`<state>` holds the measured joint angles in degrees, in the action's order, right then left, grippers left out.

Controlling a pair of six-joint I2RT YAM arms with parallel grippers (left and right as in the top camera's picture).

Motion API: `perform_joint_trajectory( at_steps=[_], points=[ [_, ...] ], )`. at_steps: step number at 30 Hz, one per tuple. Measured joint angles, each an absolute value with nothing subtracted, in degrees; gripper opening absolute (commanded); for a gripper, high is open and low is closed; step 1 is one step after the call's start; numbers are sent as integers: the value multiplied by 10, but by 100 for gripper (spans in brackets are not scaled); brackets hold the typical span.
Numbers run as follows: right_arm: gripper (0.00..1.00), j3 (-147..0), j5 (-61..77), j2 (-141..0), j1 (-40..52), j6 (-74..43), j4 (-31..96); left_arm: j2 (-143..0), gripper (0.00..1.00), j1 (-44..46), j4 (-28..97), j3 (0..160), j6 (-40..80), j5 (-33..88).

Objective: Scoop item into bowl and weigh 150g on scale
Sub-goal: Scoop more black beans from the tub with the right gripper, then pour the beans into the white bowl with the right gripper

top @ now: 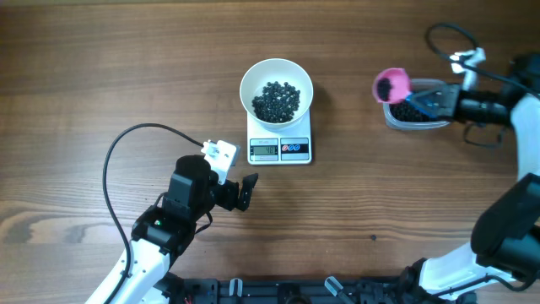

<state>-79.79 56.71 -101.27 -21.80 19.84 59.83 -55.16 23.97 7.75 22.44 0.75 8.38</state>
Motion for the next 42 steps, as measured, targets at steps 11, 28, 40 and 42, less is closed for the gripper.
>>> perform_joint_trajectory(
  at_steps=[11,28,40,42],
  points=[
    [4,-974,399,-1014,53,84,559,-552,100,240,77,224,8,84],
    [4,-974,-261,-1014,401,103,519,-552,100,240,77,224,8,84],
    [4,-977,-22,-918,133,83,576,-552,100,240,77,224,8,84],
    [4,-980,11,-909,79,79,599,-552,100,240,77,224,8,84]
  ],
)
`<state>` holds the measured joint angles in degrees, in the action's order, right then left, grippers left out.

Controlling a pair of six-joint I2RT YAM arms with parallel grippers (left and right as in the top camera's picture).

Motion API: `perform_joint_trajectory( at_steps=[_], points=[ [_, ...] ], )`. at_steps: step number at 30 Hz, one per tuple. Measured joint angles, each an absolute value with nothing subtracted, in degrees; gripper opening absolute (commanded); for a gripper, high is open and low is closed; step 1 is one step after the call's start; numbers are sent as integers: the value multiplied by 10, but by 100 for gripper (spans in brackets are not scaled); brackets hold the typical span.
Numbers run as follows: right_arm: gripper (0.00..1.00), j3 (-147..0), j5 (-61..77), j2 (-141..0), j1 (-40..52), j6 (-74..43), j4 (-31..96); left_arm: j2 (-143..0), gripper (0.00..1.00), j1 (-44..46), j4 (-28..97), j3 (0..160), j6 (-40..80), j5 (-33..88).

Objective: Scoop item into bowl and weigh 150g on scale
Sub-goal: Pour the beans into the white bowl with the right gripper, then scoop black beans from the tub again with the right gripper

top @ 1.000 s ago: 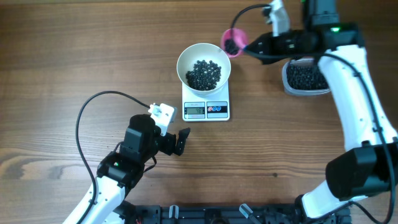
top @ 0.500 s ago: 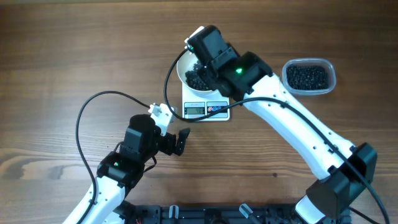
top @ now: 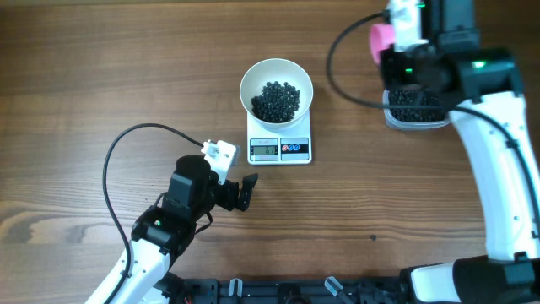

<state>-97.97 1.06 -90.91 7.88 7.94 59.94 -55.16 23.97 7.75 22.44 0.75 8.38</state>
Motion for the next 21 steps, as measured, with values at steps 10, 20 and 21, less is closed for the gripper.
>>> perform_joint_trajectory(
  at_steps=[10,20,21],
  points=[
    [4,-980,42,-910,13,12,757,-552,100,240,78,224,8,84],
    [4,-978,-61,-978,9,-1,736,-552,100,240,77,224,8,84],
    [4,-978,-74,-994,4,2,725,-552,100,240,77,224,8,84]
  ],
)
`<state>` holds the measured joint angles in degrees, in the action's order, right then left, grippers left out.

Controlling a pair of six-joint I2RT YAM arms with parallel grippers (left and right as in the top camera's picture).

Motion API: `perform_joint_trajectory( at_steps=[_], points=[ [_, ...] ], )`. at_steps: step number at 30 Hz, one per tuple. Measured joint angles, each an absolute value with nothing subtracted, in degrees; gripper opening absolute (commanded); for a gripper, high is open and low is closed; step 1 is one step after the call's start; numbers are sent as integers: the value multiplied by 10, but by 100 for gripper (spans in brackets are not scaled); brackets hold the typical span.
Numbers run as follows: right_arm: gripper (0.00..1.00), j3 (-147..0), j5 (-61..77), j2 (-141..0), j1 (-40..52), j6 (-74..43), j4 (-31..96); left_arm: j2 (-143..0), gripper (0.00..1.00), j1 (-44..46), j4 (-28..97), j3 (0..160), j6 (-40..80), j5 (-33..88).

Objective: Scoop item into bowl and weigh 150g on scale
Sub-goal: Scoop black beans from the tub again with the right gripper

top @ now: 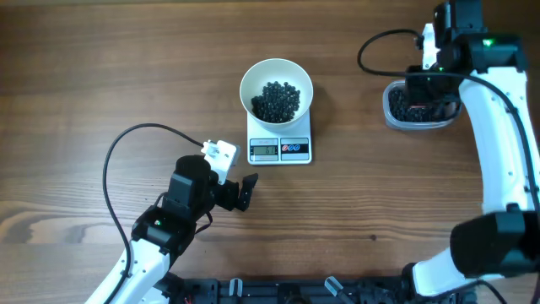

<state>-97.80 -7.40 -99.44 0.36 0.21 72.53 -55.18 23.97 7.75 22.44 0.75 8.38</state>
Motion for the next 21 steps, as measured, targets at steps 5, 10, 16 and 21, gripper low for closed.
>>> perform_joint_trajectory(
  at_steps=[5,10,16,21],
  points=[
    [4,-978,-153,-1045,-10,10,708,-552,100,240,77,224,8,84],
    [4,-977,-224,-1090,-10,14,707,-552,100,240,77,224,8,84],
    [5,-977,-232,-1113,-10,14,707,-552,100,240,77,224,8,84],
    [4,-976,-232,-1127,-10,14,707,-552,100,240,77,224,8,84]
  ],
)
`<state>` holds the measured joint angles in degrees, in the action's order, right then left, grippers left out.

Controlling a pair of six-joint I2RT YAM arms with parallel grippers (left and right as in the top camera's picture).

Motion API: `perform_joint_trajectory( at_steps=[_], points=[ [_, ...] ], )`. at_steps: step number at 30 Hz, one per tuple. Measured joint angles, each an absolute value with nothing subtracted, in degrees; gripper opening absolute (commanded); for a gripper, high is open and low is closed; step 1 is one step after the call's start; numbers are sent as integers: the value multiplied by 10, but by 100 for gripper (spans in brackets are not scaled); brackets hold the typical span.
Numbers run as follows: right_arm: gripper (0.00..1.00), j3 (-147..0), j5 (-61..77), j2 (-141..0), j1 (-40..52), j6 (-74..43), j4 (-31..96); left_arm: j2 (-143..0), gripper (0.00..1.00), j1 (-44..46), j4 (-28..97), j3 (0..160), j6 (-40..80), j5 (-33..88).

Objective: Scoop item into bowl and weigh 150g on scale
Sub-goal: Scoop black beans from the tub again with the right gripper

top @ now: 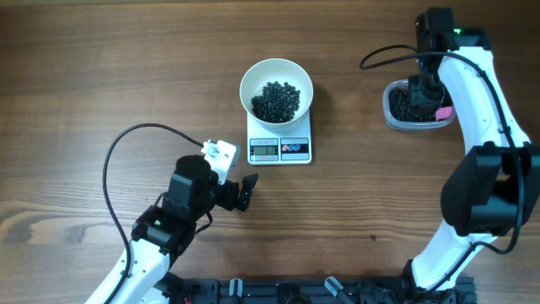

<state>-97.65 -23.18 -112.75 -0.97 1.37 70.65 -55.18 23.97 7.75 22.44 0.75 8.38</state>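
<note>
A white bowl (277,78) holding black beans (276,100) stands on the small white scale (280,149), whose display faces the table's front. At the back right is a clear container (396,118) of more black beans. My right gripper (421,100) points down into that container, mostly hidden under its own wrist. It is shut on the pink scoop (441,111), of which only a small pink bit shows at the container's right rim. My left gripper (245,192) rests open and empty on the table, in front of and left of the scale.
The left arm's black cable (126,143) loops over the table to the left of the scale. The right arm (481,101) runs along the right edge, with its cable (388,55) arching behind the container. Bare wooden table (371,211) lies in front of the scale.
The right wrist has shifted slightly and turned over the container. A bit of the pink scoop now shows at the container's right rim. The left arm, bowl and scale are unchanged.
The right gripper first held the pink scoop up at the container's left rim, reaching in from the right. Then the arm stood over the container with the scoop behind it. After that the gripper pointed down into the beans, where it is now. The left arm never moved.
</note>
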Motion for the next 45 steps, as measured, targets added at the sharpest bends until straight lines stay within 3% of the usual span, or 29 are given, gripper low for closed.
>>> perform_joint_trajectory(
  at_steps=[14,27,45],
  points=[
    [4,-976,-79,-1135,-18,48,707,-552,100,240,77,224,8,84],
    [4,-976,138,-1138,-137,87,700,-552,100,240,77,224,8,84],
    [4,-965,146,-1138,-106,115,709,-552,100,240,77,224,8,84]
  ],
)
